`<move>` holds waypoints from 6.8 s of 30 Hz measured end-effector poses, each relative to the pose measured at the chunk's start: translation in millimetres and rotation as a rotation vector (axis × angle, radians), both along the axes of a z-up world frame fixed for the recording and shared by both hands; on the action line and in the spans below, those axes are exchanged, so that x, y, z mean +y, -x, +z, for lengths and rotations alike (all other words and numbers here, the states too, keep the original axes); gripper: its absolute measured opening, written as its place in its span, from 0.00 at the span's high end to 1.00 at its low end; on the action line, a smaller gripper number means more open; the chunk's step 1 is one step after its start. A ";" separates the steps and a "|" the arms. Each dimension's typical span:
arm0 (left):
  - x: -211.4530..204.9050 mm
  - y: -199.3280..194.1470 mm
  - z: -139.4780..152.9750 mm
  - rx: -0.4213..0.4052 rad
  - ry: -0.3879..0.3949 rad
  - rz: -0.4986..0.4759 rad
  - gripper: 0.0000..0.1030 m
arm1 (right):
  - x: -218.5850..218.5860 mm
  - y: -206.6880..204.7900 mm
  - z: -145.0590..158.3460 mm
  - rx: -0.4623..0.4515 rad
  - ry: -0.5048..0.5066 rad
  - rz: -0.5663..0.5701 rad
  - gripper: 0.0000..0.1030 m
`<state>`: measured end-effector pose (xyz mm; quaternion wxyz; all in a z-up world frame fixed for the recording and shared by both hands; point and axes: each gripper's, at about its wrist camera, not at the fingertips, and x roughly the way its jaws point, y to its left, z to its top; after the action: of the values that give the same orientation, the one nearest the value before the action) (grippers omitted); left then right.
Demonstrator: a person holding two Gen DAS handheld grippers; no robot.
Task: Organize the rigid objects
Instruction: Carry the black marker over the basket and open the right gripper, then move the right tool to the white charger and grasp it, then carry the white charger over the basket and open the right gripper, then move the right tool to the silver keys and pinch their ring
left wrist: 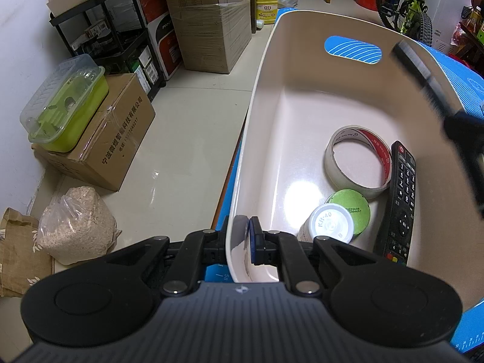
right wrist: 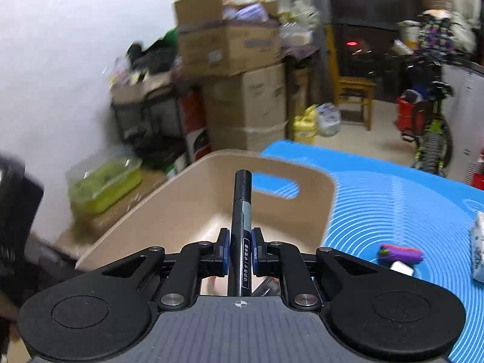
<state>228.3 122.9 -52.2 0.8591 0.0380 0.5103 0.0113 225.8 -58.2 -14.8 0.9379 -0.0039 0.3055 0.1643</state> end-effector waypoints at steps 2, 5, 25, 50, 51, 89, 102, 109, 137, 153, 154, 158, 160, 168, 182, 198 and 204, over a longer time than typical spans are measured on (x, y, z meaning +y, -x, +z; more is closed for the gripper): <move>-0.4 -0.2 -0.2 0.000 -0.002 -0.001 0.88 | 9.1 -0.5 -6.4 0.030 0.024 0.027 0.77; -1.0 -0.4 -0.5 0.000 -0.003 -0.001 0.88 | 20.2 -0.9 -16.9 0.081 0.061 0.051 0.77; -2.3 -0.5 0.7 0.000 -0.001 -0.003 0.88 | 26.6 9.8 -18.6 0.050 0.108 0.120 0.41; -2.1 -0.3 -0.4 0.000 -0.003 -0.005 0.88 | -139.7 -54.0 -42.8 0.023 0.087 -0.315 0.22; -1.9 0.0 -0.9 -0.001 -0.001 -0.006 0.88 | -144.7 -57.9 -51.0 0.037 0.096 -0.326 0.22; -5.7 -1.8 -1.5 0.000 0.002 -0.008 0.88 | -145.3 -61.1 -101.4 0.084 0.119 -0.412 0.59; -4.8 -0.2 -1.1 -0.001 -0.001 -0.008 0.88 | -128.5 -29.7 -20.8 -0.070 0.024 -0.372 0.59; -4.5 0.2 -0.9 -0.001 -0.001 -0.008 0.88 | -83.5 -11.4 22.1 -0.159 -0.025 -0.217 0.59; -2.9 0.4 1.3 -0.002 -0.001 -0.009 0.88 | 42.3 -13.4 -39.4 0.160 0.215 0.129 0.52; -3.1 0.2 1.3 -0.003 0.000 -0.008 0.88 | -37.9 -4.8 29.1 -0.098 0.069 -0.031 0.45; -3.3 -0.2 1.0 -0.003 0.002 -0.008 0.88 | -45.2 -6.4 29.2 -0.110 0.075 -0.047 0.45; -3.7 -0.5 0.6 -0.002 0.007 -0.008 0.88 | -76.0 -17.2 22.2 -0.136 0.095 -0.114 0.45; -4.0 -0.1 0.0 -0.002 0.002 -0.009 0.88 | -88.2 -26.3 11.5 -0.112 0.080 -0.141 0.45; -4.5 -0.2 -0.6 -0.003 -0.006 -0.010 0.88 | -89.7 -56.7 -52.9 0.015 0.171 -0.122 0.45; -4.2 0.6 -1.0 -0.006 -0.011 -0.021 0.88 | -72.1 -76.9 -120.3 0.093 0.265 -0.150 0.52; -4.1 0.8 -1.0 -0.006 -0.010 -0.020 0.88 | -107.1 -75.8 -112.6 0.123 0.048 -0.224 0.84; -3.1 1.7 -0.8 -0.006 -0.005 -0.019 0.88 | -104.5 -66.5 -102.5 0.069 0.052 -0.233 0.89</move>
<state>226.6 119.8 -53.1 0.8605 0.0449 0.5075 0.0043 292.3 -162.7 -117.3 0.9392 0.0129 0.3401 0.0460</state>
